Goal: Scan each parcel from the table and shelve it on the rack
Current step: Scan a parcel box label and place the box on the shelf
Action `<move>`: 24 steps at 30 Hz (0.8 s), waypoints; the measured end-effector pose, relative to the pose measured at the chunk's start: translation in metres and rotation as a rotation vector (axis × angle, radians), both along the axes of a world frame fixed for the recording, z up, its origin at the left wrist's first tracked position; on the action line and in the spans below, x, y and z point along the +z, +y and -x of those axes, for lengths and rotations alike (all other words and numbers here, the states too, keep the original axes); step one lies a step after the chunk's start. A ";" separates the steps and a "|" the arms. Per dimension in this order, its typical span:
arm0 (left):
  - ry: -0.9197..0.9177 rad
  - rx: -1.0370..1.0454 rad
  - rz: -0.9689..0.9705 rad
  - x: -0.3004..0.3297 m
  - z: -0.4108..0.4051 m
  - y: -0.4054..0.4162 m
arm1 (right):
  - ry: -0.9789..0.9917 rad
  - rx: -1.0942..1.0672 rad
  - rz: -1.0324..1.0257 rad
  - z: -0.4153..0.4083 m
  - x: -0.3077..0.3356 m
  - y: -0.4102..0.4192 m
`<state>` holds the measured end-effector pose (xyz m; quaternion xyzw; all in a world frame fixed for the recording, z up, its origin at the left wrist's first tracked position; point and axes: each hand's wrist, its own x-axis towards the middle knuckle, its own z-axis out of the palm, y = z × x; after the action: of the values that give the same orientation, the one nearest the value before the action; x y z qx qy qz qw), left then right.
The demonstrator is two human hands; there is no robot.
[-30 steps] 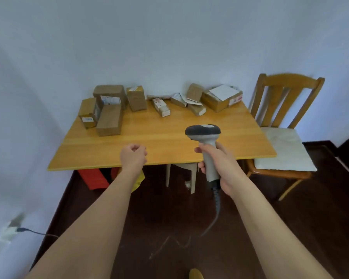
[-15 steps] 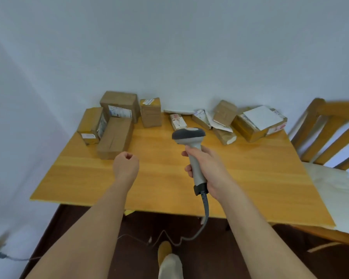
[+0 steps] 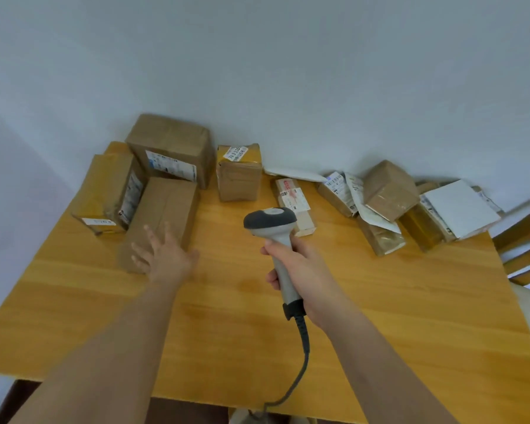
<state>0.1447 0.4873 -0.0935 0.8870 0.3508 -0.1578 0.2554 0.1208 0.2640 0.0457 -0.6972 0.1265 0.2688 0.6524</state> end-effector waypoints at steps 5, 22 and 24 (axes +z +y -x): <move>-0.015 -0.092 -0.101 -0.030 0.011 -0.004 | 0.048 0.047 0.015 -0.021 -0.027 0.016; 0.059 -0.259 -0.277 -0.030 0.078 -0.085 | 0.155 0.080 0.039 -0.031 -0.056 -0.025; -0.013 -0.233 -0.162 -0.022 0.078 -0.071 | 0.156 0.078 0.020 -0.033 -0.054 -0.023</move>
<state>0.0668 0.4161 -0.1154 0.9404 0.2555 -0.1518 0.1651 0.1542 0.2412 -0.0080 -0.6849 0.1522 0.3461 0.6228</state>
